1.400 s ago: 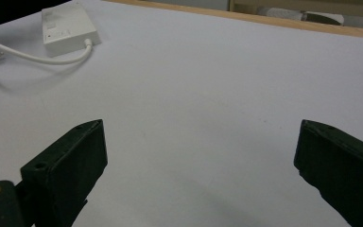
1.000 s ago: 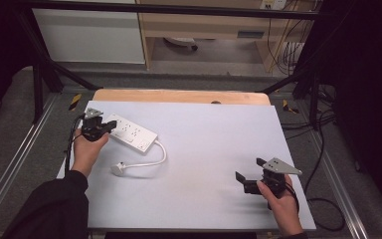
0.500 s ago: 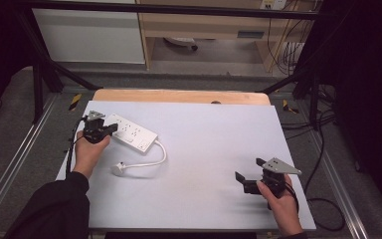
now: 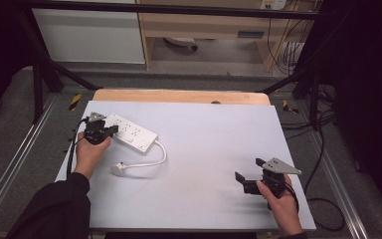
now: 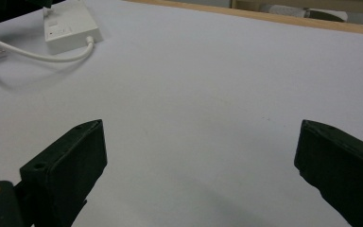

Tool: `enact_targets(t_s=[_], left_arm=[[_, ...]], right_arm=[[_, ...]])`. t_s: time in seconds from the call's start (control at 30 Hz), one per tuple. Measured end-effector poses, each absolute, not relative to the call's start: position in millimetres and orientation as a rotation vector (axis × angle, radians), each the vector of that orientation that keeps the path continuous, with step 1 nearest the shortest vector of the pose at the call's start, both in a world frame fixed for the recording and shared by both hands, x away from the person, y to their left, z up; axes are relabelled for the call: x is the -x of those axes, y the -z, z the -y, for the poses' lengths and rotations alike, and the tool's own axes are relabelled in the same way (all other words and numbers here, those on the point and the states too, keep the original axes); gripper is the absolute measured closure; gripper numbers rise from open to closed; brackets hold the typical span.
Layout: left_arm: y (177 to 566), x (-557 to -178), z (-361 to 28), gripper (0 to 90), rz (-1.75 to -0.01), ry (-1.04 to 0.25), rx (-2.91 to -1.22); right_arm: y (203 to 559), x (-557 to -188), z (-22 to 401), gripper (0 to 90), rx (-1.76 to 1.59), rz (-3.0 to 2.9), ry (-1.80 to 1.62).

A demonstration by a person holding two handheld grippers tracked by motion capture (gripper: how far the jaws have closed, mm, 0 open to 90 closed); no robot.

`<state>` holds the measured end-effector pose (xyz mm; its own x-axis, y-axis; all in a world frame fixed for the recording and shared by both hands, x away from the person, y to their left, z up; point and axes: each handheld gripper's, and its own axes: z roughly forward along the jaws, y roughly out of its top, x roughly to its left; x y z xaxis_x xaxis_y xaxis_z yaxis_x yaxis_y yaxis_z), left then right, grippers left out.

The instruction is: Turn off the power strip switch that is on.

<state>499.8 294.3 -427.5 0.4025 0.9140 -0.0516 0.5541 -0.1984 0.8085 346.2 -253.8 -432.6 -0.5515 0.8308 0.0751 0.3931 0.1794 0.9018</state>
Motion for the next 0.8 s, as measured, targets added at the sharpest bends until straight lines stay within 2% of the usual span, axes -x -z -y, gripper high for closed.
enact_targets(t_s=[0.8], left_arm=[[434.7,-500.2,-296.0,90.0,-1.271,-0.590,-1.879]], right_arm=[[432.4,-346.0,253.3,3.6,-1.141,-2.029,-1.342]])
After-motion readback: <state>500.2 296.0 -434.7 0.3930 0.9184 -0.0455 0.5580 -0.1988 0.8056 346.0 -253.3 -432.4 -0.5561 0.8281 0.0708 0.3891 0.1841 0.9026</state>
